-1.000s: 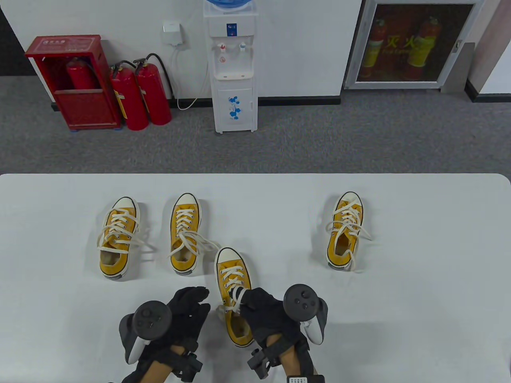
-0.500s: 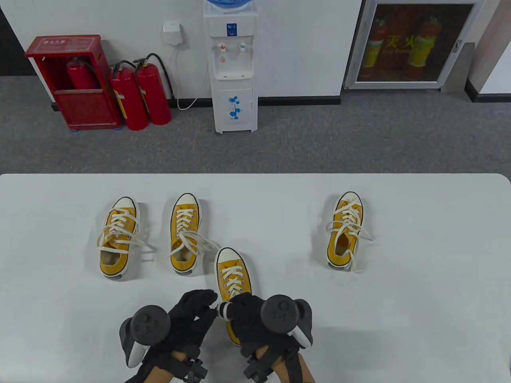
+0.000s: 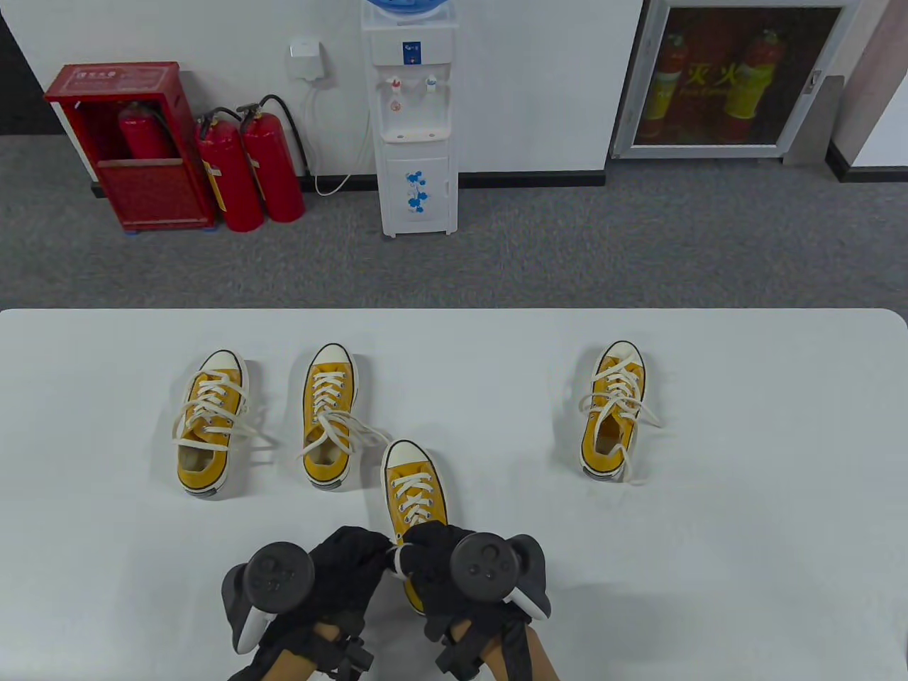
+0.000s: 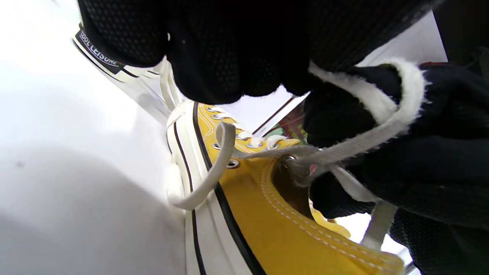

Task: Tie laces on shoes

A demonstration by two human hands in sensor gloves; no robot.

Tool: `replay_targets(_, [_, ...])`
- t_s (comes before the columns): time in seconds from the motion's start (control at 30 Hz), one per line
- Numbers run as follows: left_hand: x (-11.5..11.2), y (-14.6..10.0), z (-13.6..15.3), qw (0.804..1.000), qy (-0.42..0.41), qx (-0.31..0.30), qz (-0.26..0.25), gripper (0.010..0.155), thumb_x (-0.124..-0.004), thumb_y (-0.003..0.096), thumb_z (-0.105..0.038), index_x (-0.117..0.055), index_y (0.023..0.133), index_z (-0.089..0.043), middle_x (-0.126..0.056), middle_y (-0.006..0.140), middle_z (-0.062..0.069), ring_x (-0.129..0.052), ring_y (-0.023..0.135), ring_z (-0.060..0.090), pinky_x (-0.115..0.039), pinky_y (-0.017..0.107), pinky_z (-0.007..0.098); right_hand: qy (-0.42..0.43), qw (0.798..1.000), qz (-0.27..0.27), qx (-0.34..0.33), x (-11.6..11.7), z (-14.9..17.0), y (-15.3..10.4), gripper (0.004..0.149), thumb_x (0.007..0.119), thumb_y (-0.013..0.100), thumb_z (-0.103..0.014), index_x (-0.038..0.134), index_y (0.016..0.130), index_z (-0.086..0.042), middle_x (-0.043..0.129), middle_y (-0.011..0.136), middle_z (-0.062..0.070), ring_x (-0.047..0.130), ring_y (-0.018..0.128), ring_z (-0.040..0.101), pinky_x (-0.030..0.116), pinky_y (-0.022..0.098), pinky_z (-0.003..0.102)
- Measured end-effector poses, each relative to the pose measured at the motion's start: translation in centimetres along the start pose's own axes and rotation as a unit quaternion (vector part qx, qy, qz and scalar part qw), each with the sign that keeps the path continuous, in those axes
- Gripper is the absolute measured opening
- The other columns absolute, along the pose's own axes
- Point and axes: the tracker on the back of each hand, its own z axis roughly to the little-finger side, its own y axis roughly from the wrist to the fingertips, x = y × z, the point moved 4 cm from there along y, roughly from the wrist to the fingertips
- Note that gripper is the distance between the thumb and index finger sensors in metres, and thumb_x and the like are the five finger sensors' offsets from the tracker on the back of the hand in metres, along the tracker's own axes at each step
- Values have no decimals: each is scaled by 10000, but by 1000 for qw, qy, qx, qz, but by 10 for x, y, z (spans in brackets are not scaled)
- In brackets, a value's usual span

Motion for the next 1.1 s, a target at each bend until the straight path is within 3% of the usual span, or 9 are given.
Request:
replay_targets(0.4, [15, 7, 22, 998, 46, 42, -23, 390, -803, 468, -447, -855, 821, -288, -908, 864, 21, -997, 603, 253, -755, 606, 577, 165, 982, 36, 80, -30, 48, -4, 388, 810, 411, -108, 970, 762, -154, 680, 1016, 70, 889, 593, 271, 569, 664, 618])
replay_targets(0.83, [37, 10, 46, 994, 47, 89, -48, 390, -809, 467, -434, -861, 818, -272, -912, 858, 37, -999, 595, 271, -753, 597, 589, 214, 960, 114, 142, -61, 95, -18, 390, 820, 414, -111, 938, 785, -136, 710, 978, 71, 898, 574, 267, 593, 653, 611])
replay_targets(1.1, [45, 11, 57, 989, 82, 112, -52, 388, -810, 467, -432, -865, 814, -267, -915, 854, 58, -999, 592, 276, -754, 592, 591, 221, 952, 126, 171, -64, 110, -23, 395, 811, 415, -98, 937, 786, -142, 719, 966, 66, 898, 575, 276, 594, 651, 609])
